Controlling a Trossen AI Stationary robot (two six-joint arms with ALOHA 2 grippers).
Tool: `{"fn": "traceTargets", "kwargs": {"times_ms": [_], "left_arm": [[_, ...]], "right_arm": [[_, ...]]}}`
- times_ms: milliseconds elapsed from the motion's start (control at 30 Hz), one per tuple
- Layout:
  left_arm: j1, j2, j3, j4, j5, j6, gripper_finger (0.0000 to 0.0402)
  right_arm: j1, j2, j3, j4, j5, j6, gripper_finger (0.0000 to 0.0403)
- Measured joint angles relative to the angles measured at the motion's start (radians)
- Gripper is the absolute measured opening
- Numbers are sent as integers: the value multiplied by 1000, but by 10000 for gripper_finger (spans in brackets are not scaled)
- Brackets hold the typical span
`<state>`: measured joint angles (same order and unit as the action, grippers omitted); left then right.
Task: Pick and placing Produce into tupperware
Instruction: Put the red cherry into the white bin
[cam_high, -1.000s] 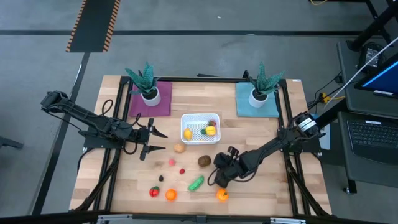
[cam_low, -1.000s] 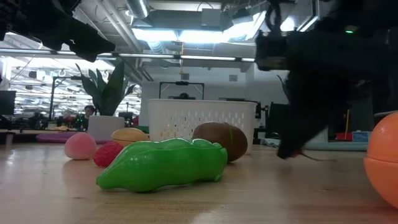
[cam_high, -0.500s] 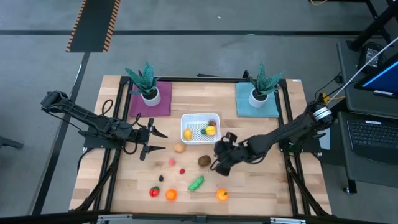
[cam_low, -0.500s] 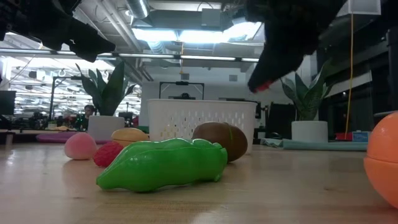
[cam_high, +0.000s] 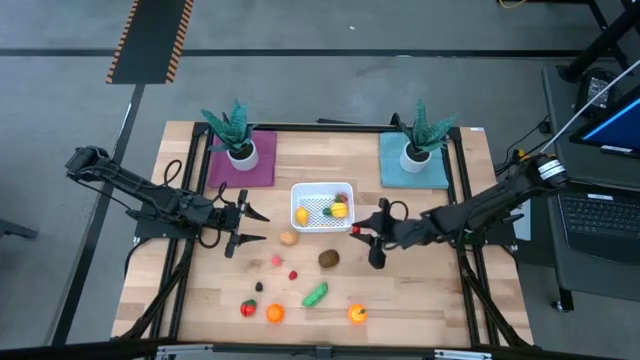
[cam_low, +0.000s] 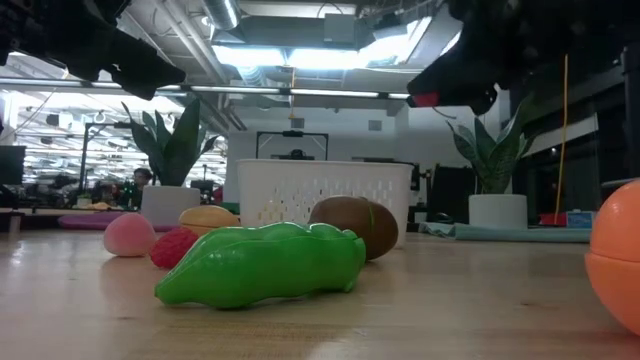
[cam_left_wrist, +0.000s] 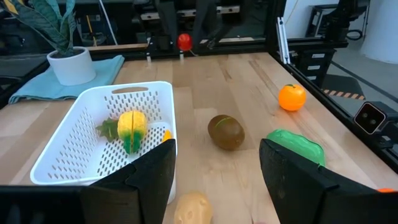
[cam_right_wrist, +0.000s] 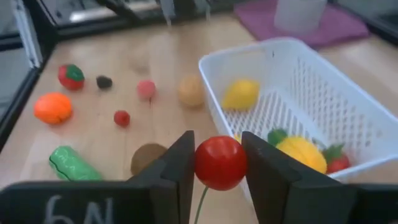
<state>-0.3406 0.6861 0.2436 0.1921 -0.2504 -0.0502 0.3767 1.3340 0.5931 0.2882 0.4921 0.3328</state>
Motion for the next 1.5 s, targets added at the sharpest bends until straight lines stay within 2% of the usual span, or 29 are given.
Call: {"fn": "traceTargets", "kwargs": {"times_ms": [133, 333, 467, 700, 833, 1233, 1500], "left_arm": [[0, 0, 0, 2, 0, 0, 224], [1, 0, 0, 3, -33, 7, 224], [1, 0, 0, 3, -48, 6, 224], [1, 0, 0, 3, -48, 2, 224], [1, 0, 0, 4, -48, 2, 224], [1, 0, 0, 4, -50, 2, 224], [1, 0, 0, 4, -50, 7, 224]], "right_arm": [[-12, -4, -84, 197, -3, -94, 118], [-21, -5, -125, 359, -14, -226, 118], [-21, -5, -125, 399, -18, -286, 118], [-39, -4, -125, 419, -23, -294, 118], [-51, -4, -126, 453, -63, -316, 118], [-137, 22, -126, 507, -87, -316, 118], [-244, 115, -125, 656, -234, -319, 118]]}}
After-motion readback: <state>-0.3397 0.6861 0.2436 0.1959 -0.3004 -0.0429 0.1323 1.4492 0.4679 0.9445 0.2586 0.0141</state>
